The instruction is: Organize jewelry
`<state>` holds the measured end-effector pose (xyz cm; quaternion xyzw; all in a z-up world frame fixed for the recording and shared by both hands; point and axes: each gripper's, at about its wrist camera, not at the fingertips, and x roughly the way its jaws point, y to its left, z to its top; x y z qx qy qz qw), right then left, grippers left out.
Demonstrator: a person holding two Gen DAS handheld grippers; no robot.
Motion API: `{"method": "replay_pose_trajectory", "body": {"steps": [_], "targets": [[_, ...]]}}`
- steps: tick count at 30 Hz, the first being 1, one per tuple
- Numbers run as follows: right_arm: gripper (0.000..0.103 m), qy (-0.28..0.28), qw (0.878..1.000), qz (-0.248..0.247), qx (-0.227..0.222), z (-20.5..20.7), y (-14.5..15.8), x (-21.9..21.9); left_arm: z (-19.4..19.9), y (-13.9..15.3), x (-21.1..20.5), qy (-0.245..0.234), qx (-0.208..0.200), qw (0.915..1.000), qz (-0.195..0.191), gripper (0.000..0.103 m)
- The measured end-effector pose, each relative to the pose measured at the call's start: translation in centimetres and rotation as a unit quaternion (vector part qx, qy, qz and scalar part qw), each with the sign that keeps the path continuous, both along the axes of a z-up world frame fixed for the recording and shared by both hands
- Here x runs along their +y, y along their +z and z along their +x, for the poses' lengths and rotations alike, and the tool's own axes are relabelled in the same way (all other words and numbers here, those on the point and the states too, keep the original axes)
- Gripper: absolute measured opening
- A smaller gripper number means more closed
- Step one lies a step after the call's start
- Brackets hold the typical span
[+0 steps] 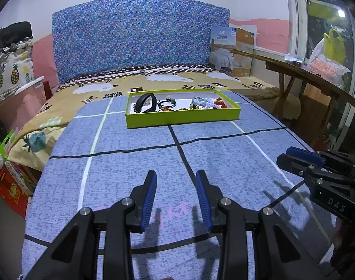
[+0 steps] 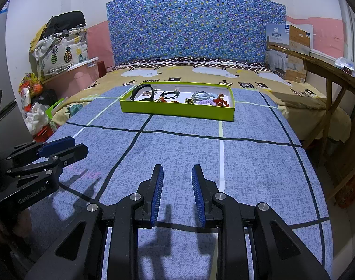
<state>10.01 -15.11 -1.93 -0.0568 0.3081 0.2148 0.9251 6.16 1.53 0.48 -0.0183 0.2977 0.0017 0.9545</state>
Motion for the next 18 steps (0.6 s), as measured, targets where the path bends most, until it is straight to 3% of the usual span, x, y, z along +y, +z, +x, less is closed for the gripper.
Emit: {"method": "replay_pose_trajectory", "body": {"steps": [18], "targets": [[0.026,0.000,1.000,0.000,-0.001,0.01,0.04,0.02,0.06,-0.14,-0.40,0.000,-0.002,1.0000,0.000,0.036]]}}
